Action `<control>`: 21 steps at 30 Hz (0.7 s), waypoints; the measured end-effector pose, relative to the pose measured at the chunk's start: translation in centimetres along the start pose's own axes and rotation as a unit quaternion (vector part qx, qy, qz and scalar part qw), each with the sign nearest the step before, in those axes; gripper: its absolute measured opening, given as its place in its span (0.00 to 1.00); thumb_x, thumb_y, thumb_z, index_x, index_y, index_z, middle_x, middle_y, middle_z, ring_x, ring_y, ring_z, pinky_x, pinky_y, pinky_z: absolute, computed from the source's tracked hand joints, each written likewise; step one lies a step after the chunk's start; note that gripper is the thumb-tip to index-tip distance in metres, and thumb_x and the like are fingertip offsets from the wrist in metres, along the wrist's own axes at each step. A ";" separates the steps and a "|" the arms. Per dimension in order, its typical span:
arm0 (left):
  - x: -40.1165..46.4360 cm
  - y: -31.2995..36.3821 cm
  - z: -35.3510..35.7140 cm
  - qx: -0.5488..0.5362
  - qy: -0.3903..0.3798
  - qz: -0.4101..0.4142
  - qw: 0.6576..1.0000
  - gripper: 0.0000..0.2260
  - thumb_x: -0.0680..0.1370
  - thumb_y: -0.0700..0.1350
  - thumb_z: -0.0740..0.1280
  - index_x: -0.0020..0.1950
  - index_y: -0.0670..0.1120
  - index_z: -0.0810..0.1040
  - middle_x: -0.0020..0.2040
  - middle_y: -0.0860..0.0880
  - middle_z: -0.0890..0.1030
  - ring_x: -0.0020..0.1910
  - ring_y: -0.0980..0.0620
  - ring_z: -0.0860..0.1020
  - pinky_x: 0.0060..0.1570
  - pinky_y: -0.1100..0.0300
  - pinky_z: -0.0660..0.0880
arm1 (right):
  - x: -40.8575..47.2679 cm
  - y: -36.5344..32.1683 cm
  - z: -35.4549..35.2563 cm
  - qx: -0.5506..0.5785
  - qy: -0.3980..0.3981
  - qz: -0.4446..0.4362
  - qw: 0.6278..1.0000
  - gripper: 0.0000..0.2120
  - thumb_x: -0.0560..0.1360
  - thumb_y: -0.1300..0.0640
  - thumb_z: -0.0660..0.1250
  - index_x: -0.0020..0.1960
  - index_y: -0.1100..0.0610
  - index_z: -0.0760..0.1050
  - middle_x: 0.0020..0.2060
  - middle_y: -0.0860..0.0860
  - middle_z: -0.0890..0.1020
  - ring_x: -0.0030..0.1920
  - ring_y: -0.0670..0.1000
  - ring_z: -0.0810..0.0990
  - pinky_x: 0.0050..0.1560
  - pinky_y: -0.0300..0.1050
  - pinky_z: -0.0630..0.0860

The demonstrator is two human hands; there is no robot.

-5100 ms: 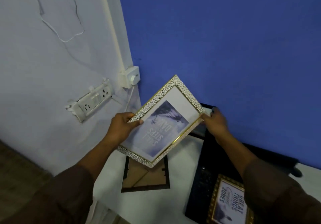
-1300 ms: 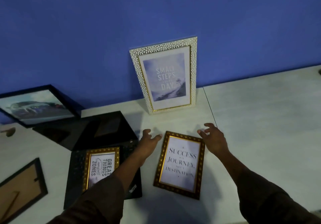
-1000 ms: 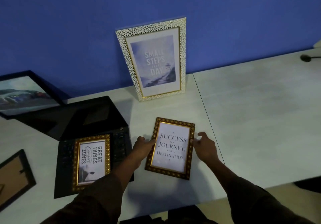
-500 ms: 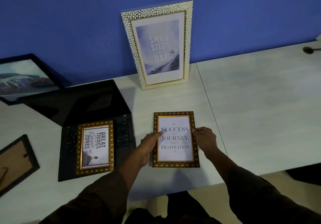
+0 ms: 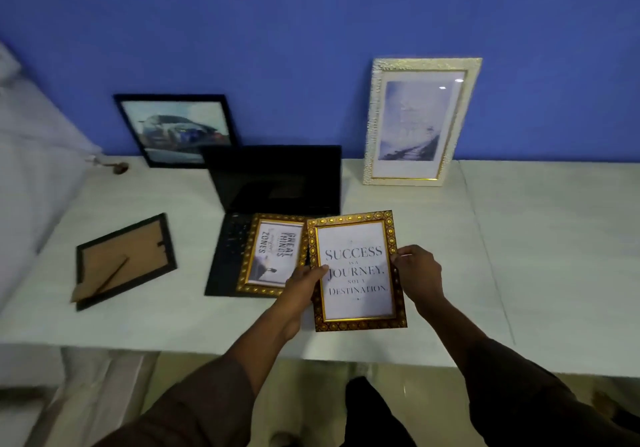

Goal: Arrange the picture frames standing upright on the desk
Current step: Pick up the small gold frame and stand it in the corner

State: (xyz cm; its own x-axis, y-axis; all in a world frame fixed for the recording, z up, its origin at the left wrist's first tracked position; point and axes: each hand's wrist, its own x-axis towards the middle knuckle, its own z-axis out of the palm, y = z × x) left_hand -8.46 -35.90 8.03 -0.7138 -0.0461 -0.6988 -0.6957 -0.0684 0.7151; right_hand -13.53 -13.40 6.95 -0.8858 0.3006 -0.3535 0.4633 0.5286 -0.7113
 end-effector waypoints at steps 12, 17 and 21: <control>-12.6 -1.7 -19.2 -0.073 0.127 0.114 0.983 0.20 0.81 0.54 0.64 0.72 0.49 0.71 0.67 0.49 0.76 0.67 0.48 0.72 0.72 0.47 0.64 | -12.3 -13.5 12.6 0.056 -0.090 -0.179 0.978 0.08 0.79 0.51 0.66 0.53 0.54 0.79 0.46 0.50 0.84 0.47 0.53 0.83 0.47 0.48 0.80; -15.8 -1.0 -25.6 -0.107 0.191 0.158 0.963 0.16 0.81 0.51 0.64 0.68 0.51 0.76 0.63 0.53 0.80 0.64 0.52 0.75 0.66 0.54 0.68 | -15.8 -20.2 17.5 0.055 -0.131 -0.255 0.957 0.06 0.81 0.55 0.65 0.53 0.55 0.79 0.43 0.47 0.82 0.44 0.48 0.82 0.39 0.40 0.76; -17.4 0.3 -29.8 -0.131 0.233 0.196 0.943 0.10 0.82 0.50 0.63 0.62 0.54 0.78 0.61 0.55 0.82 0.59 0.59 0.77 0.56 0.60 0.68 | -16.9 -25.5 21.8 0.040 -0.163 -0.279 0.946 0.06 0.79 0.54 0.65 0.53 0.51 0.80 0.46 0.48 0.85 0.46 0.51 0.84 0.48 0.50 0.82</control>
State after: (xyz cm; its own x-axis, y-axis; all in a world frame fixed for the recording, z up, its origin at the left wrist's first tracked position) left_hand 6.19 -64.83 19.93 -0.7562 -0.5481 -0.3574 -0.2986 -0.1970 0.9338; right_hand -11.00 -49.27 17.85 -0.9588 -0.2753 -0.0696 -0.0699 0.4664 -0.8818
